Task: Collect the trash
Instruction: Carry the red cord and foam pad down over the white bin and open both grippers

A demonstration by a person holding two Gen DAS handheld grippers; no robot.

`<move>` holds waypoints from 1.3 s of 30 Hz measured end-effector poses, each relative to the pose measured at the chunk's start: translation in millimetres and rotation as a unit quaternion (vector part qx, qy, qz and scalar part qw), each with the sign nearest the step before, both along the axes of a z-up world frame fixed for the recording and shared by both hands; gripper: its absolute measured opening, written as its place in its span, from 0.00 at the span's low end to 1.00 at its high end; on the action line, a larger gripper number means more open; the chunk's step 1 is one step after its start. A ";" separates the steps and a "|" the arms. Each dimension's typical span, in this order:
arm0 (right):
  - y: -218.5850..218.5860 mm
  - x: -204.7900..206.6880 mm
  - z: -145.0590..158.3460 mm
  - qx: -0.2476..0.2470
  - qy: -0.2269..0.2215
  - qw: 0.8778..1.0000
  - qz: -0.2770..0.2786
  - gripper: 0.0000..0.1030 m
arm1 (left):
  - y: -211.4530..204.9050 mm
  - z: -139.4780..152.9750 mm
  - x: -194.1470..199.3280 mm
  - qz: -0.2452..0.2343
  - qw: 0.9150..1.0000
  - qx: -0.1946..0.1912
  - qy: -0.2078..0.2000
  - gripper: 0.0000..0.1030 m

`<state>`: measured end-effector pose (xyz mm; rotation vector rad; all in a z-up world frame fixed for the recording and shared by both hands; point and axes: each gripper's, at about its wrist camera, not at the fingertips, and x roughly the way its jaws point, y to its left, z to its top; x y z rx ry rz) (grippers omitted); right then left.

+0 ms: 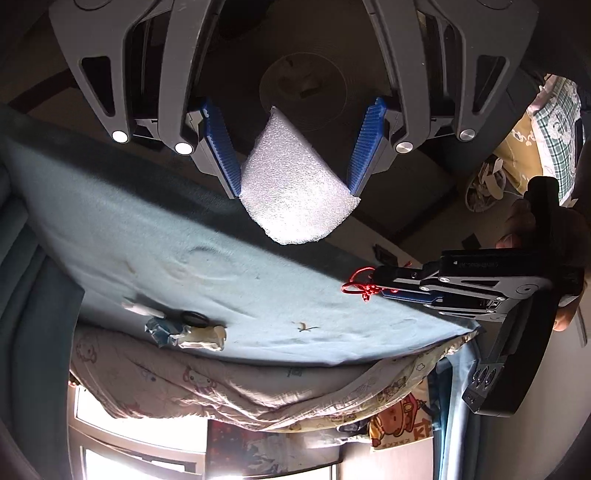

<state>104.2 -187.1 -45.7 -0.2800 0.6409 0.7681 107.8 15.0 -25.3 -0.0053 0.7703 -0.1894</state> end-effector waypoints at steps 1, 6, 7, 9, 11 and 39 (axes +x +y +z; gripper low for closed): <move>-0.1 -7.8 -5.1 0.000 -0.001 1.000 0.001 0.54 | -2.2 -5.7 -8.5 -0.002 1.000 -0.001 0.002 0.20; 0.0 -35.3 -49.1 -0.003 0.025 1.000 0.008 0.54 | -12.7 -43.2 -43.5 -0.012 1.000 -0.006 0.017 0.20; 1.2 -37.4 -61.8 -0.010 0.033 0.999 0.007 0.54 | -16.1 -53.0 -47.8 -0.013 1.000 -0.007 0.021 0.20; 3.0 -38.2 -91.1 -0.029 0.051 0.998 0.004 0.54 | -21.4 -79.3 -51.5 -0.017 0.999 -0.010 0.038 0.20; 2.6 -34.0 -120.5 -0.042 0.072 0.996 -0.001 0.54 | -25.7 -109.8 -49.9 -0.020 0.998 -0.011 0.058 0.20; 64.7 67.3 -405.9 -0.179 0.281 0.942 0.043 0.54 | -22.2 -425.8 78.1 -0.059 0.962 -0.025 0.267 0.22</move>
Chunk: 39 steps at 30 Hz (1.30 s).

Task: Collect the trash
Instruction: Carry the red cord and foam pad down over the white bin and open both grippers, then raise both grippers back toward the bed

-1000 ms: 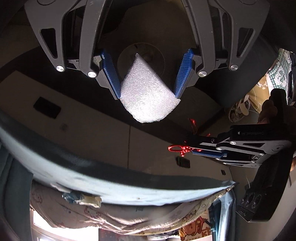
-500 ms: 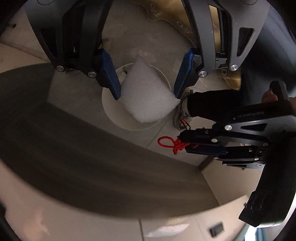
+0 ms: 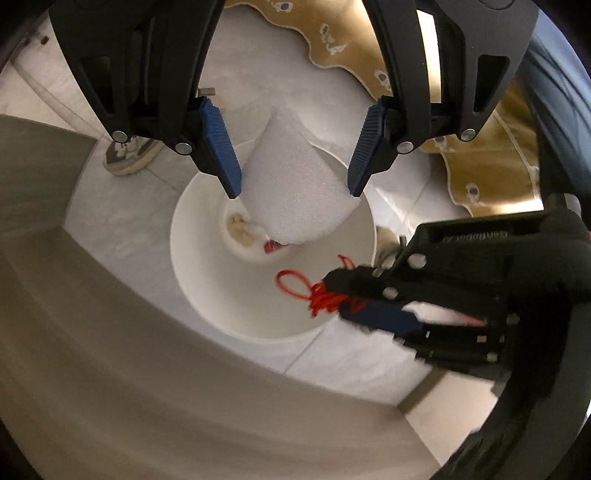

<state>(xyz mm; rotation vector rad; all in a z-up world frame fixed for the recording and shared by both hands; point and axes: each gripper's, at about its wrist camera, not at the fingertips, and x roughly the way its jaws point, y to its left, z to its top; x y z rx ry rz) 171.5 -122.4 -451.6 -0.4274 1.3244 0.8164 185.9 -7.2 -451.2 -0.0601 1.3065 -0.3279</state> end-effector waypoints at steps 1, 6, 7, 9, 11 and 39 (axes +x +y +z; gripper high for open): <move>1.6 1.3 -6.3 -0.007 0.005 1.000 0.002 0.54 | 0.5 -7.3 3.3 0.001 1.000 0.000 0.008 0.23; 7.5 1.3 -24.0 -0.021 0.024 1.000 0.001 0.54 | -9.8 -31.6 14.7 0.010 0.999 0.019 0.035 0.64; 9.2 1.0 -25.7 -0.022 0.025 0.999 0.002 0.54 | -10.1 -34.8 15.2 0.014 0.999 0.020 0.040 0.73; 11.5 3.2 -28.3 -0.024 0.028 0.999 0.003 0.54 | -4.2 -38.8 18.7 0.023 0.999 0.013 0.047 0.75; 11.1 2.3 -30.6 -0.026 0.029 0.999 0.004 0.55 | 6.4 -41.5 19.5 0.031 0.998 0.022 0.046 0.89; -16.5 -31.4 110.7 0.090 -0.146 0.983 -0.066 0.95 | 61.1 111.5 -52.9 0.124 0.989 0.029 -0.071 0.94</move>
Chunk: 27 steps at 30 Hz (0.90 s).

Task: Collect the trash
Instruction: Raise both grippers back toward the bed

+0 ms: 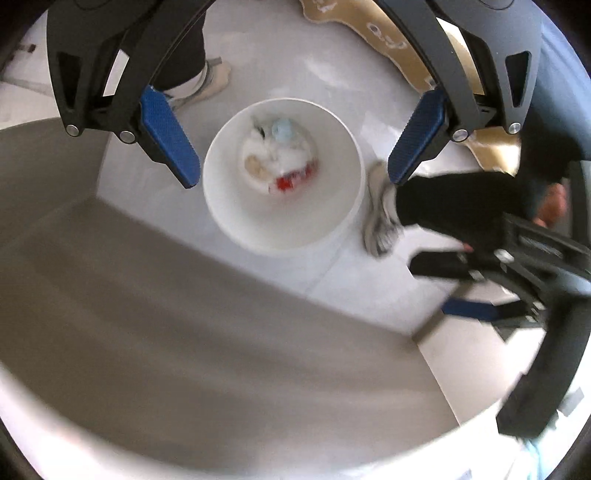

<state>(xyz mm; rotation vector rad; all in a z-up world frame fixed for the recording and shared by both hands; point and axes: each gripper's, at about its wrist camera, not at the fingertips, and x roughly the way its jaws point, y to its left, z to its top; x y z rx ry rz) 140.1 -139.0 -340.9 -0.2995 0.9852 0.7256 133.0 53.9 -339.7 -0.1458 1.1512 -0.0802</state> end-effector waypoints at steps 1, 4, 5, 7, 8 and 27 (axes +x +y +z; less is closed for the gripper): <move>-4.2 -7.3 15.4 0.012 -0.010 1.000 -0.001 0.95 | -2.2 10.2 -8.0 0.000 1.000 0.002 -0.010 0.94; -18.1 -28.8 57.2 0.041 -0.036 0.999 -0.004 0.95 | -12.3 41.3 -31.5 -0.004 0.999 0.003 -0.032 0.94; -20.6 -34.8 68.7 0.045 -0.044 0.998 -0.005 0.95 | -16.6 52.1 -39.3 -0.008 0.999 0.005 -0.041 0.94; -28.8 -43.4 91.0 0.051 -0.063 0.997 -0.011 0.95 | -25.1 73.7 -54.0 -0.015 0.998 0.009 -0.061 0.94; -30.3 -47.7 101.3 0.055 -0.071 0.996 -0.014 0.95 | -29.7 85.1 -59.3 -0.018 0.997 0.009 -0.072 0.94; -76.2 -72.1 303.7 0.185 -0.235 0.953 -0.043 0.95 | -59.0 287.0 -66.2 -0.021 0.968 0.056 -0.244 0.94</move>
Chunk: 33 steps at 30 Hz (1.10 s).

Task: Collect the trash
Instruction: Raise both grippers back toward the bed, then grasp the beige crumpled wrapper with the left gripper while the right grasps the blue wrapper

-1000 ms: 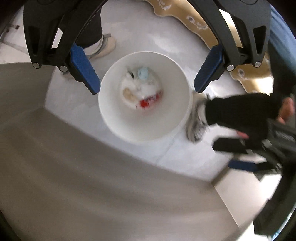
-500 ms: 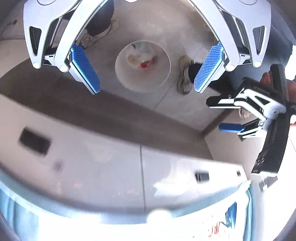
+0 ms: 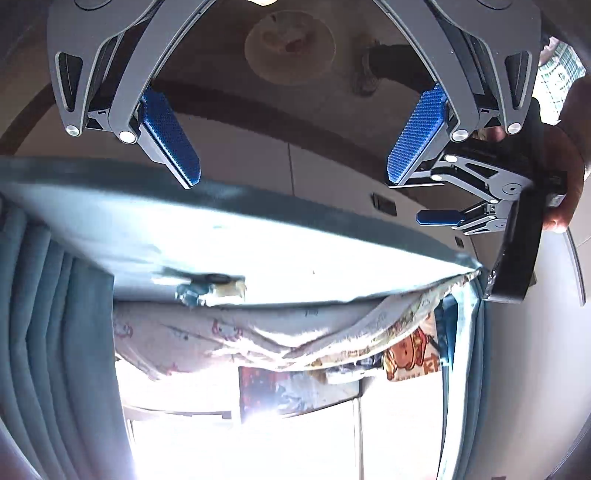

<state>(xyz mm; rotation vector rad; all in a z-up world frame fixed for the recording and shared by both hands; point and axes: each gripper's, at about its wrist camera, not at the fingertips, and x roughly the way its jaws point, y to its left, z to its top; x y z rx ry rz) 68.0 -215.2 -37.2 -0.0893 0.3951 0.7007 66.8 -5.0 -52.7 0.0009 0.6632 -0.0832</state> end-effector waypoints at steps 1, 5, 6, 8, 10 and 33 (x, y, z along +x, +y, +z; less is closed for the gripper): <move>0.1 3.0 4.2 -0.002 -0.003 1.000 -0.005 0.95 | 0.2 5.2 3.6 -0.002 1.000 0.000 -0.003 0.94; 4.9 18.8 20.4 -0.003 -0.004 1.000 -0.024 0.95 | 0.6 29.3 22.2 0.001 1.000 0.000 -0.016 0.94; 2.8 22.8 25.6 -0.001 -0.001 1.000 -0.030 0.95 | 0.6 34.2 26.7 0.002 1.000 -0.001 -0.018 0.94; 0.4 33.9 27.2 0.001 0.004 0.999 -0.044 0.95 | 0.9 45.8 37.3 0.003 1.000 -0.007 -0.020 0.94; -1.3 45.8 30.4 0.005 0.009 0.998 -0.055 0.95 | 1.4 56.0 49.5 0.004 1.000 -0.014 -0.020 0.94; 17.4 239.3 43.6 -0.059 0.007 0.993 -0.099 0.95 | 14.9 58.4 306.0 0.004 0.999 -0.020 0.034 0.94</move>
